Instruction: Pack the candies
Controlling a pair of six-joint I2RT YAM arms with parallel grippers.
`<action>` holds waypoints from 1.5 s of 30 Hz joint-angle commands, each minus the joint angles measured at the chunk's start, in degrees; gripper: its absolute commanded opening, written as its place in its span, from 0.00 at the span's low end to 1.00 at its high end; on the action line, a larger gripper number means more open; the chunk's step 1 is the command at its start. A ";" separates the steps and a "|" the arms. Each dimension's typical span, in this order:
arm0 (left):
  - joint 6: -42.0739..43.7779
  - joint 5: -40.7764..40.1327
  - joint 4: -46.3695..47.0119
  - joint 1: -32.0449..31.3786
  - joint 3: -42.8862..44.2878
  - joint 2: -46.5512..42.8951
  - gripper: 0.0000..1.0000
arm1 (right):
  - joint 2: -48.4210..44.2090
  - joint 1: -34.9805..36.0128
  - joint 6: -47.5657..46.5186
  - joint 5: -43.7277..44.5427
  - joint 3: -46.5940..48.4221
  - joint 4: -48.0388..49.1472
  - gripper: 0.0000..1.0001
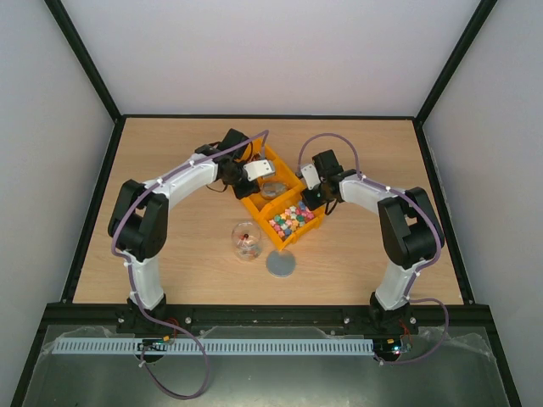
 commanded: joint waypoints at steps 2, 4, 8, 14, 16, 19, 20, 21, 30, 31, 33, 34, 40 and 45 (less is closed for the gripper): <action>-6.00 4.20 8.64 -2.59 -6.75 0.85 0.02 | -0.77 1.08 -0.91 -4.04 1.51 3.29 0.01; -8.80 5.28 14.44 -1.45 -10.75 0.40 0.02 | -0.74 1.08 -0.72 -4.40 1.61 3.19 0.01; -14.30 9.36 21.49 0.84 -13.02 -0.08 0.02 | -0.87 1.08 -0.93 -4.22 1.50 2.93 0.01; -16.31 14.29 30.99 4.89 -21.13 -6.30 0.02 | -0.87 1.07 -0.90 -2.72 1.65 2.31 0.01; -16.15 14.15 32.98 5.03 -23.04 -6.94 0.02 | -0.73 0.99 -0.75 -2.51 1.56 2.26 0.02; -17.26 12.67 34.55 5.08 -22.88 -5.93 0.02 | -0.87 0.99 -0.84 -2.31 1.73 2.16 0.02; -18.15 12.06 35.29 5.13 -22.68 -5.59 0.02 | -0.77 0.99 -0.88 -2.24 1.95 2.01 0.02; -19.82 11.90 37.41 4.99 -22.97 -5.34 0.02 | -0.77 0.99 -0.90 -2.28 2.19 2.03 0.02; -18.48 13.30 36.77 1.89 -23.16 -3.99 0.02 | -0.06 0.85 -1.65 -2.77 3.53 1.00 0.01; -18.05 13.66 36.71 1.26 -23.62 -4.16 0.02 | 0.26 0.82 -1.58 -2.71 3.77 0.73 0.01; -19.35 14.63 39.75 2.20 -26.06 -5.33 0.02 | 0.45 0.54 -1.53 -2.46 4.03 0.76 0.02; -20.36 15.25 41.31 3.24 -26.90 -5.49 0.02 | 0.57 0.29 -1.36 -2.42 4.16 0.88 0.03; -22.96 19.58 45.92 8.58 -28.96 -6.39 0.02 | 0.69 -1.38 -2.08 -2.06 4.24 1.02 0.15; -21.96 23.16 46.46 10.57 -28.71 -5.40 0.02 | 0.24 -2.39 -4.14 -2.60 3.87 0.75 0.30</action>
